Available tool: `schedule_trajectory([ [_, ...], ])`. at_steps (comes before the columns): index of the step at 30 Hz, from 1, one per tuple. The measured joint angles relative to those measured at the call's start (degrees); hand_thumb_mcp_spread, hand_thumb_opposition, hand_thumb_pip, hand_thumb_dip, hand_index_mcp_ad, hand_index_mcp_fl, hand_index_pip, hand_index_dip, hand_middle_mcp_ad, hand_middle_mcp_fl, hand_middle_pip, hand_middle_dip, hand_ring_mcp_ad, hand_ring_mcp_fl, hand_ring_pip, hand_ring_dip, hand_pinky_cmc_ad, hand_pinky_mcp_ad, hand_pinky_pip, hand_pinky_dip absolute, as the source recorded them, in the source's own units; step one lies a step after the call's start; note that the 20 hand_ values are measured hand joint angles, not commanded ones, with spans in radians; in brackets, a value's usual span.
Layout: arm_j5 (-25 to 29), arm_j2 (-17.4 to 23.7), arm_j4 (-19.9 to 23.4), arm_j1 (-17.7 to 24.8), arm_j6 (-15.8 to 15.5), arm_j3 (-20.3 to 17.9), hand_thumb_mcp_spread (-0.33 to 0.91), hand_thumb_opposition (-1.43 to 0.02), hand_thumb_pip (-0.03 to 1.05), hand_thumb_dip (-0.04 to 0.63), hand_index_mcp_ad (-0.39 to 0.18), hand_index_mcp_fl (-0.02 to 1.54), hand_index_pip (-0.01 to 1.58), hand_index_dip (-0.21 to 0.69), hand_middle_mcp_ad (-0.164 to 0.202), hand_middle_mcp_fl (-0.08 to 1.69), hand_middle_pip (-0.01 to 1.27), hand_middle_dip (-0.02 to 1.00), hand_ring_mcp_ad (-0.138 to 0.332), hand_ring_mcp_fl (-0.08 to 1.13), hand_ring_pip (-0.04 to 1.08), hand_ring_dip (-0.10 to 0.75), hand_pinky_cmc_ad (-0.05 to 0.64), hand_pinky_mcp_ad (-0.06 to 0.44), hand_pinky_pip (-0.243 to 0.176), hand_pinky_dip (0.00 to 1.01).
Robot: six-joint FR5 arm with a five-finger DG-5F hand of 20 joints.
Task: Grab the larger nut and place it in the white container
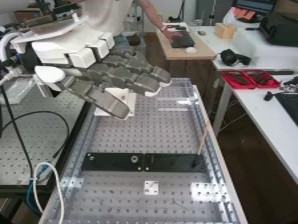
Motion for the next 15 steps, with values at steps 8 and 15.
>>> schedule_trajectory([
  [8,-1.0,-0.3,-2.5,0.1,-1.0,1.5,0.28,-0.82,0.68,0.269,-0.108,0.02,0.91,0.091,0.07,0.07,0.13,0.2,0.126,0.01,0.09,0.086,0.344,0.278,-0.094,0.49],
  [15,-4.5,-0.2,-5.0,-0.2,-1.6,2.2,0.27,-0.82,0.67,0.253,-0.103,0.02,0.83,0.091,0.07,0.07,0.13,0.2,0.126,0.01,0.09,0.086,0.34,0.278,-0.094,0.49],
])
